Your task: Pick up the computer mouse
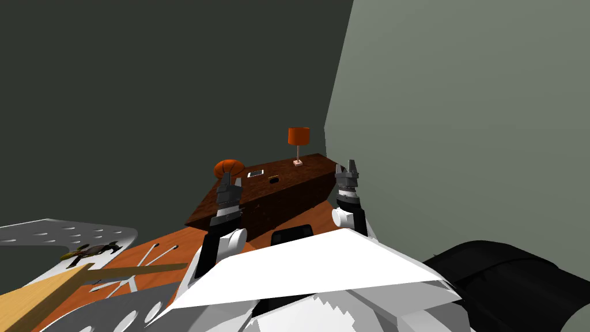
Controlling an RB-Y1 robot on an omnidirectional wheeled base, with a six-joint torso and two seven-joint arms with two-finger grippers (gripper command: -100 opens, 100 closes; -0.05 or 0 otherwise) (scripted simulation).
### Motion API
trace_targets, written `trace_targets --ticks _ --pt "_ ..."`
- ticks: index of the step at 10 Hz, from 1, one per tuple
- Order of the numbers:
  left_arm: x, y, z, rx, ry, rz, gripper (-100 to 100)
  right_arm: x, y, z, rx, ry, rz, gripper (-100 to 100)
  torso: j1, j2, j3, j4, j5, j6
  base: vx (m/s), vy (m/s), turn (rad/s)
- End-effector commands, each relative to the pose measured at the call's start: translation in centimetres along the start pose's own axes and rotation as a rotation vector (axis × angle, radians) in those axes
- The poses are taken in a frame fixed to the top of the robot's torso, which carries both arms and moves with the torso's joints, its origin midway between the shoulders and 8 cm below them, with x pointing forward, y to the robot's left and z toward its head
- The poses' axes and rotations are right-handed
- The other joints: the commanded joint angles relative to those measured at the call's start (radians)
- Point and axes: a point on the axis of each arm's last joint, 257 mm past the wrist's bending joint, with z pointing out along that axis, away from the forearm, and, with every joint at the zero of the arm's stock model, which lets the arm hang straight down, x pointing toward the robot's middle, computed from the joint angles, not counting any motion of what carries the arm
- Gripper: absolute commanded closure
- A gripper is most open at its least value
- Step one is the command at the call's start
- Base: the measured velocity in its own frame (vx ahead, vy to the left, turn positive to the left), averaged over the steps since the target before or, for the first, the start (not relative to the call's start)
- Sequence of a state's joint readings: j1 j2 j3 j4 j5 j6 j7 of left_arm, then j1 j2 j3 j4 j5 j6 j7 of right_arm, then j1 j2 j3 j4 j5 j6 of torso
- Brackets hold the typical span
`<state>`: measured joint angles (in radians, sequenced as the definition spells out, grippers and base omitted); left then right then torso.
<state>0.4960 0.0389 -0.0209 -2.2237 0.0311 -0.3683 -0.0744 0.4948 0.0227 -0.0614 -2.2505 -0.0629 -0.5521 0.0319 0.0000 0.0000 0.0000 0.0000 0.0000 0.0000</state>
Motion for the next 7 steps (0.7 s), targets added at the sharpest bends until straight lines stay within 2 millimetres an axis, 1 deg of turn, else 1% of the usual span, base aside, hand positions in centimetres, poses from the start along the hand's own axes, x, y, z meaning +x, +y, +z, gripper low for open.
trace_targets --ticks 1,5,6,7 --pt "0.3 0.4 0.7 -0.011 0.024 0.001 -100 0.0 0.0 0.0 0.0 0.0 0.0 0 0.0 0.0 0.0 0.0 0.0 0.0 -0.057 0.016 0.029" --pt "0.9 1.9 2.9 -0.053 0.059 -0.02 -100 0.0 0.0 0.0 0.0 0.0 0.0 0 0.003 0.008 0.004 0.002 0.001 0.0 -0.123 0.045 0.021" --pt "1.0 2.1 2.8 -0.062 0.06 -0.02 -100 0.0 0.0 0.0 0.0 0.0 0.0 0 0.004 0.009 0.005 0.002 0.001 0.0 -0.092 0.032 0.003" --pt "1.1 2.8 3.6 -0.082 0.066 -0.029 -100 0.0 0.0 0.0 0.0 0.0 0.0 0 0.002 0.007 0.004 0.002 0.001 0.0 -0.08 0.023 0.013"
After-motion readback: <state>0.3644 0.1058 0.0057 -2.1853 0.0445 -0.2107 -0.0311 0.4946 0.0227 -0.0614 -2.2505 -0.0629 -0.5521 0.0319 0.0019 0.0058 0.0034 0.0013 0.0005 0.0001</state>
